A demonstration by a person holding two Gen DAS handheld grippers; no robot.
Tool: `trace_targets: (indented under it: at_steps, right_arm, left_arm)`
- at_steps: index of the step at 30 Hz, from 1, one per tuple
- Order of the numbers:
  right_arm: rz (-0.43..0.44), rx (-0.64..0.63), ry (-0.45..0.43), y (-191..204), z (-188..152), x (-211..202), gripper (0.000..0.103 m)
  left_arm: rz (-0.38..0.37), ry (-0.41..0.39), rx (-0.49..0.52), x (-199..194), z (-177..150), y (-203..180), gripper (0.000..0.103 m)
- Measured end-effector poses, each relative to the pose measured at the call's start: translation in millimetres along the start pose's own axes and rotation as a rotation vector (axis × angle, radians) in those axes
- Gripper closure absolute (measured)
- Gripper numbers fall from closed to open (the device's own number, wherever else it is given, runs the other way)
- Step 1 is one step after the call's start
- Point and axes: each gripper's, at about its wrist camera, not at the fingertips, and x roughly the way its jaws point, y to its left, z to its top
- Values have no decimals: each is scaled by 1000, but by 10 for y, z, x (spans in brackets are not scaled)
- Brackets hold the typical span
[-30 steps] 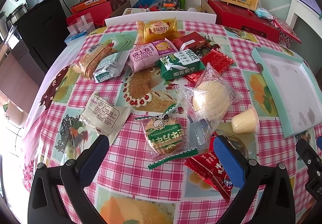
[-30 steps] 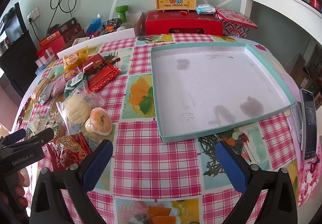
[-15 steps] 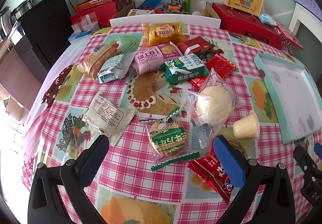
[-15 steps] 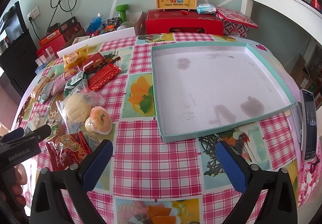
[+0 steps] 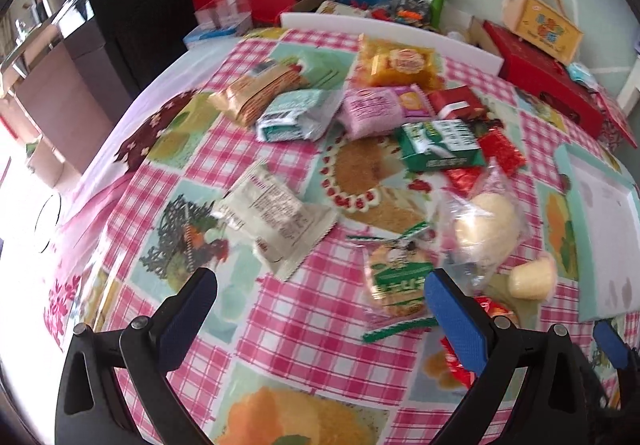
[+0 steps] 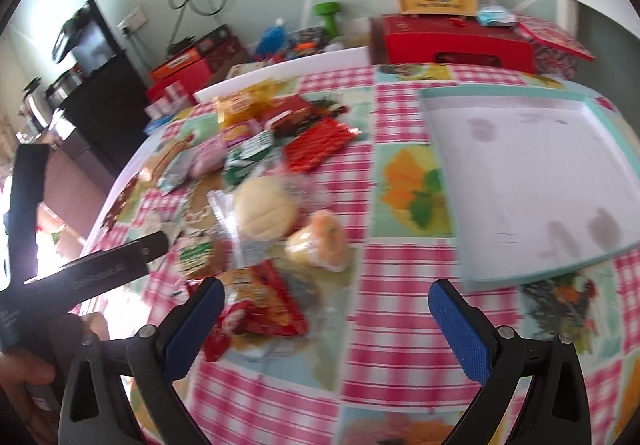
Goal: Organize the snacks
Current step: 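Grasp the red chip bag with the right tool while the left tool grasps the green biscuit packet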
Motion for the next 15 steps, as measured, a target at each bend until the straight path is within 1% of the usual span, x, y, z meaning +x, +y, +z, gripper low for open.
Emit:
trace_targets:
  at_steps: [3,6,10,15]
  right_arm:
    - [31,-39,41,156,-11,157,0]
    - [49,-58,95,254,-41,342,0]
    - [38,-66,151,287,-89,516,0]
    - [69,-21,159,259,-81,610,0]
  left_arm:
    - [-5,28,-20,66,-3,71,0]
    - [-43,69,-25,147,-14,74,0]
    - [-51,91,-15,182,-27,30,0]
    - [-96,115,-22,247,23,-28,0]
